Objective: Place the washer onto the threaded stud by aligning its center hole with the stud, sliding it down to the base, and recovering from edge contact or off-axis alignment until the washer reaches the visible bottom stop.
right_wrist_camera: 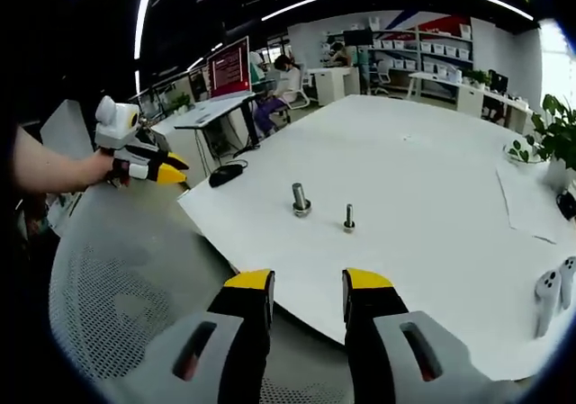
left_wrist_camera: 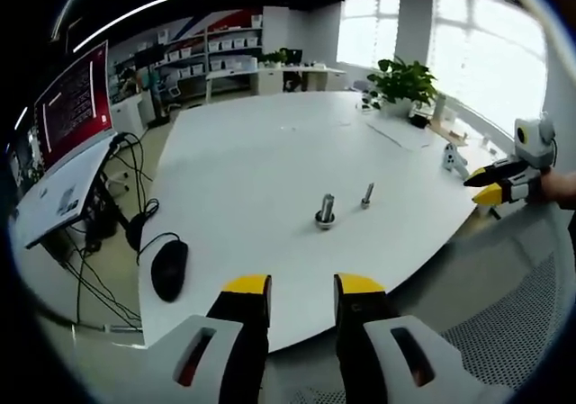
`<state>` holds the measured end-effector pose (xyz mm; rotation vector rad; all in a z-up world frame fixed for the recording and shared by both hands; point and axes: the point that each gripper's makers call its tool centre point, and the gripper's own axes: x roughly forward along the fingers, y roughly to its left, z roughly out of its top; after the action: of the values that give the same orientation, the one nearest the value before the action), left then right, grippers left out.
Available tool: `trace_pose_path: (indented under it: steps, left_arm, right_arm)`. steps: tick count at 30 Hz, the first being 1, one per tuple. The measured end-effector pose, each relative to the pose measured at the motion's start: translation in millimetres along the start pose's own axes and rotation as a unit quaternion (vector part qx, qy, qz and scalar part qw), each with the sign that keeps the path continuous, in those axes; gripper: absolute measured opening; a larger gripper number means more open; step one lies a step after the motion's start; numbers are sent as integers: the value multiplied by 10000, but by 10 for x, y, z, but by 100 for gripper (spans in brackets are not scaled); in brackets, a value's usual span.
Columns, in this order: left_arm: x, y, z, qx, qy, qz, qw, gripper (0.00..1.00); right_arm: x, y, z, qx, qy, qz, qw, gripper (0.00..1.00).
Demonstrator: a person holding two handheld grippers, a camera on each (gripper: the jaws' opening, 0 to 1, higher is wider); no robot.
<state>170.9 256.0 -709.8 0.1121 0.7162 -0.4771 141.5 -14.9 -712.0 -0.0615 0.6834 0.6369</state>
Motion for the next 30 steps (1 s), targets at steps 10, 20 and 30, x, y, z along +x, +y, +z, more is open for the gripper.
trace_pose_path:
  steps: [10, 20, 30]
  left_arm:
    - [3, 3, 9, -69, -15, 3, 10000, 26]
    - [3, 29, -9, -118, 27, 33, 9999, 25]
    - [8, 5, -16, -166, 29, -66, 9998, 25]
  right_arm:
    - [1, 34, -3, -3, 2, 107, 9999, 33]
    - [15, 61, -9, -12, 49, 169, 9998, 33]
    - [17, 29, -11, -13, 57, 78, 10000, 33]
